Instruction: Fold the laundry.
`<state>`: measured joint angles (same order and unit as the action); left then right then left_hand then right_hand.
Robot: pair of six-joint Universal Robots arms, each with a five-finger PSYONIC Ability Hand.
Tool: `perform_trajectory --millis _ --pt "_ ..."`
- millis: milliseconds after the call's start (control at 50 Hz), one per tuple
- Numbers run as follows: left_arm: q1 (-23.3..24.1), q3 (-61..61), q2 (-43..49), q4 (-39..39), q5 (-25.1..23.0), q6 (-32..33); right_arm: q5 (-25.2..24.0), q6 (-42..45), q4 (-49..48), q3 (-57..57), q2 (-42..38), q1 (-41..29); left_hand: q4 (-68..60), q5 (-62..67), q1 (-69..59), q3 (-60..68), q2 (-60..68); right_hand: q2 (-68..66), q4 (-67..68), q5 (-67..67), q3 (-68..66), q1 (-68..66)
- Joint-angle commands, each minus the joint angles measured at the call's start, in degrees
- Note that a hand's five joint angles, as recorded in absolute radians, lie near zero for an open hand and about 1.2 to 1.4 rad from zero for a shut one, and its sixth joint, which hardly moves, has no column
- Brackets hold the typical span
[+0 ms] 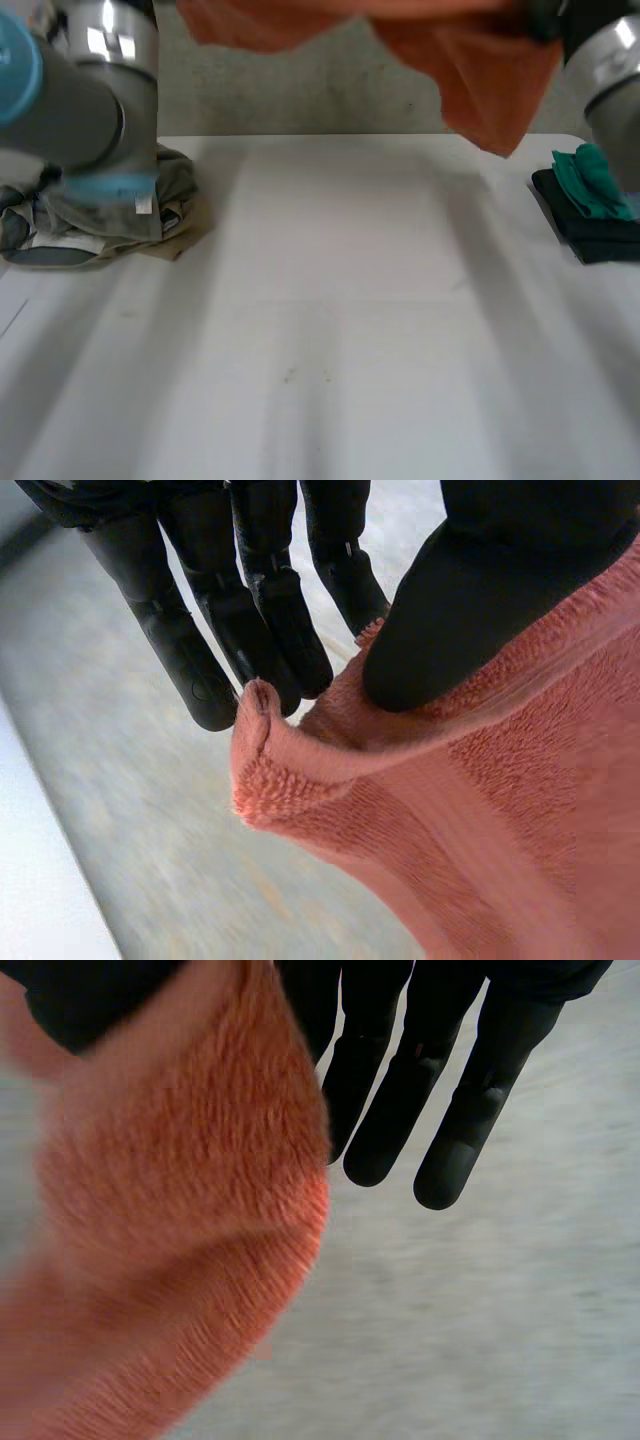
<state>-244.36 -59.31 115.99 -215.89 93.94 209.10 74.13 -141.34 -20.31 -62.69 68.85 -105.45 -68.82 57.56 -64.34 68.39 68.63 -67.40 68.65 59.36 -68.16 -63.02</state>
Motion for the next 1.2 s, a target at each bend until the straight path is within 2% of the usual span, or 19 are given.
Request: perform_trajectory --millis 20,140,200,300,400,440,460,500,560,580,600,620,720,800,880,1000,1100,1200 --pt "0.0 -18.6 -3.3 1.3 -0.3 -0.8 -6.3 -0.1 11.2 -10.7 -0.3 0.3 -11.2 12.4 -15.7 11.6 11.4 -12.6 11.3 10.6 -11.8 -17.0" --pt "-0.2 -24.7 -3.1 1.6 -0.3 -1.9 -5.6 -3.0 13.3 -12.8 -7.0 0.6 -11.2 12.4 -15.7 11.6 11.4 -12.6 11.3 10.6 -11.8 -17.0" --pt "-0.2 -25.9 -3.0 1.7 -0.2 -2.1 -4.3 -7.9 13.4 -12.4 -11.9 1.6 -11.2 12.4 -15.7 11.6 11.4 -12.6 11.3 10.6 -11.8 -17.0" --pt "0.0 -27.2 -3.1 2.2 -0.2 -2.0 -3.4 -16.6 13.5 -12.2 -14.4 4.5 -11.2 12.4 -15.7 11.6 11.4 -11.7 10.4 9.7 -10.9 -16.0" --pt "0.6 -27.5 -4.9 4.5 -0.2 -2.6 -0.9 -24.1 17.4 -12.7 -13.5 6.2 -11.2 12.4 -15.7 11.6 11.4 24.9 -26.2 -26.9 25.7 20.6" --pt "0.7 -27.8 -6.1 5.2 -0.2 -3.0 -0.2 -25.1 19.2 -12.8 -13.0 6.8 -11.2 12.4 -15.7 11.6 11.4 30.7 -32.0 -32.7 31.5 26.3" --pt "0.7 -27.8 -6.8 5.6 -0.2 -3.3 0.3 -25.7 21.4 -12.8 -12.4 7.6 -11.2 12.4 -15.7 11.6 11.4 39.1 -40.3 -41.0 39.8 34.7" --pt "0.8 -28.1 -8.0 6.2 -0.2 -4.4 0.5 -26.0 23.5 -12.8 -12.2 8.2 -11.2 12.4 -15.7 11.6 11.4 43.2 -44.4 -45.1 43.9 38.8" --pt "0.6 -28.9 -8.7 6.5 -0.1 -6.2 0.1 -26.0 26.3 -12.8 -12.8 9.0 -11.2 12.4 -15.7 11.6 11.4 39.5 -40.8 -41.5 40.3 35.1" --pt "0.5 -29.1 -8.9 6.7 -0.1 -6.6 0.1 -25.7 27.0 -12.8 -13.1 9.1 -11.2 12.4 -15.7 11.6 11.4 33.3 -34.6 -35.3 34.1 28.9" --pt "0.5 -29.2 -9.0 7.0 -0.1 -6.9 -0.6 -25.7 27.6 -13.0 -13.9 9.2 -11.2 12.4 -15.7 11.6 11.4 7.3 -8.5 -9.2 8.0 2.9" --pt "0.6 -29.3 -9.3 7.5 0.0 -7.3 -0.8 -25.7 27.8 -13.0 -14.3 9.2 -11.2 12.4 -15.7 11.6 11.4 -11.5 10.2 9.5 -10.7 -15.8" --pt "0.6 -29.1 -12.4 10.4 0.2 -7.7 -1.0 -23.8 26.5 -13.2 -13.5 9.6 -11.2 12.4 -15.7 11.6 11.4 -12.6 11.3 10.6 -11.8 -17.0" --pt "0.5 -28.6 -16.9 12.2 0.3 -7.9 -1.3 -17.1 26.1 -12.4 -5.0 11.6 -11.2 12.4 -15.7 11.6 11.4 -12.6 11.3 10.6 -11.8 -17.0" --pt "0.5 -27.2 -24.1 16.1 0.3 -7.9 -1.4 -5.8 29.3 -11.9 7.6 14.1 -11.2 12.4 -15.7 11.6 11.4 -12.6 11.3 10.6 -11.8 -17.0" --pt "-0.1 -23.6 -29.6 24.1 0.2 -7.7 -1.5 3.3 35.6 -7.6 17.2 14.6 -11.2 12.4 -15.7 11.6 11.4 -12.6 11.3 10.6 -11.8 -17.0" --pt "-0.4 -20.6 -29.1 32.6 0.1 -7.2 -1.9 7.7 43.4 -4.6 16.9 14.2 -11.2 12.4 -15.7 11.6 11.4 -12.6 11.3 10.6 -11.8 -17.0" --pt "-0.5 -19.5 -18.9 38.9 0.2 -4.1 -0.6 11.9 44.5 -4.4 9.4 10.7 -11.2 12.4 -15.7 11.6 11.4 -12.6 11.3 10.6 -11.8 -17.0"
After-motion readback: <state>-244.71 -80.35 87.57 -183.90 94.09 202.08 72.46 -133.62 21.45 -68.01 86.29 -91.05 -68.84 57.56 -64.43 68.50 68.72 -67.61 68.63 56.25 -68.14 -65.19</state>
